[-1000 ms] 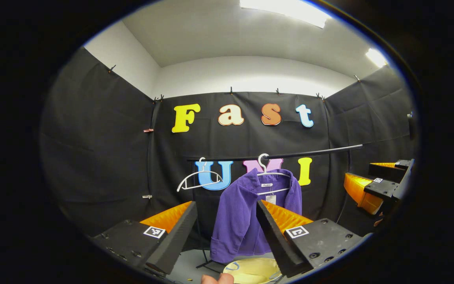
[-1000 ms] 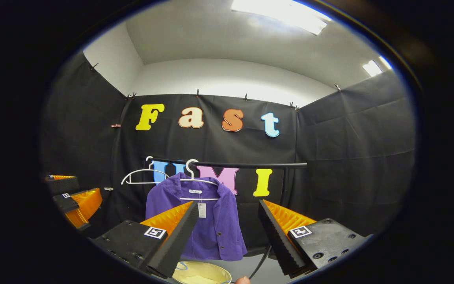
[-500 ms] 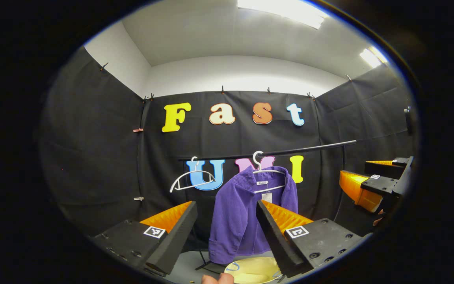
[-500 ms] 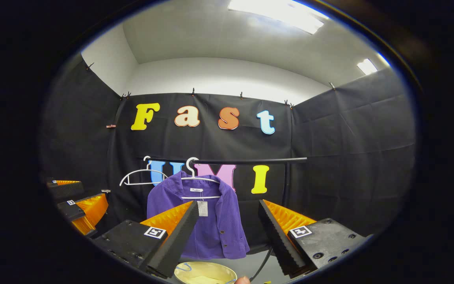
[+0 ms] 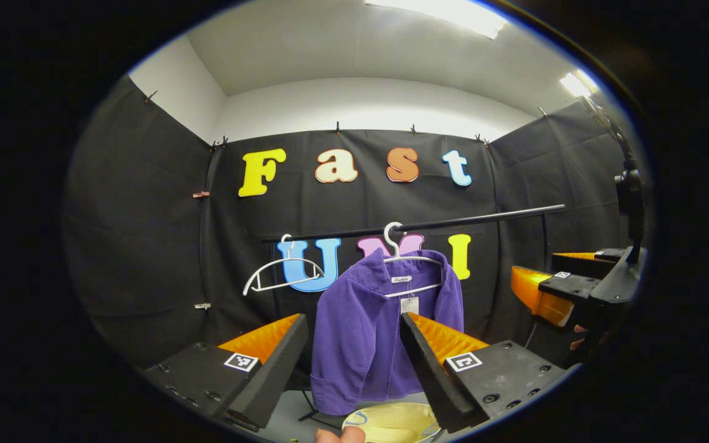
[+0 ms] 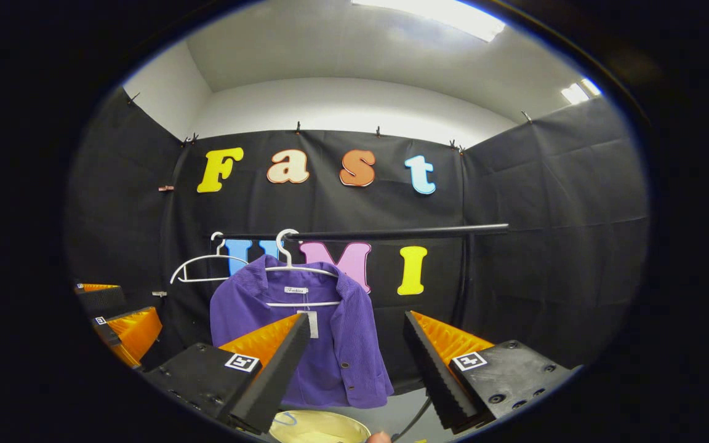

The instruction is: Grasp the clothes on the hanger with both hands and then place them into the laundry hamper below.

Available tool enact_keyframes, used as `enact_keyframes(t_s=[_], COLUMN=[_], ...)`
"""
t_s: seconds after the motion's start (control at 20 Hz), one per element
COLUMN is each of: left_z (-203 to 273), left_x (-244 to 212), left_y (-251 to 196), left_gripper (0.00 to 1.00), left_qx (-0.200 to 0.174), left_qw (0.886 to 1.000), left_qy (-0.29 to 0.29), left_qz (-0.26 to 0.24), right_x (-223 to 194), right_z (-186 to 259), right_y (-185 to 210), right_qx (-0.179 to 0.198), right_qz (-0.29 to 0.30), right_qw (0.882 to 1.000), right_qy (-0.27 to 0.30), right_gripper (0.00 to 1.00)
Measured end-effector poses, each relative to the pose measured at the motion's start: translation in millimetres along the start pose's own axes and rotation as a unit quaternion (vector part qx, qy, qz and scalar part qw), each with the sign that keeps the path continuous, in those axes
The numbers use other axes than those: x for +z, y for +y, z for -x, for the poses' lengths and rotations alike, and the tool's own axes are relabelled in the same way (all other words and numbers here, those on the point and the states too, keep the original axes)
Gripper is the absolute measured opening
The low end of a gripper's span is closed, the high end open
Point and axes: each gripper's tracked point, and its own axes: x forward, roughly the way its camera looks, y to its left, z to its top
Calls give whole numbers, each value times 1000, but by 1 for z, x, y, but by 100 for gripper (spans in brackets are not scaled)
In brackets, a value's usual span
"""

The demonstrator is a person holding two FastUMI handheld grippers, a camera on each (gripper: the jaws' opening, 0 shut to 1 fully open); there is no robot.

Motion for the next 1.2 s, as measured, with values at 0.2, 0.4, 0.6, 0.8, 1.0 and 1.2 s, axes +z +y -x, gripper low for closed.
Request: enact_keyframes(t_s=[0.2,0.4,0.6,0.8,1.0,1.2], left_z=[-58,-122,-179,-223,-252,-267], left_x=[-17,-39,-58,-76,-87,-88], left_y=[-23,-40,-47,-43,-36,-24], left_gripper=[95,94,93,93,92,77], left_qx=[12,39,71,100,108,123], left_qw=[1000,999,997,995,994,992], left_qy=[3,12,17,22,24,25], left_qz=[-7,-12,-13,-15,-8,-9], right_x=[-24,-45,-66,-81,-93,-98], right_z=[-56,-98,-125,-149,-161,-176], right_y=[-12,-16,-12,-13,-13,-5], right_qx=[21,47,77,79,86,90], right_qz=[-6,-5,-5,-5,-8,-8], right_qw=[1000,999,997,997,996,995], right_qy=[7,11,15,24,29,31], right_gripper=[98,98,98,99,98,98])
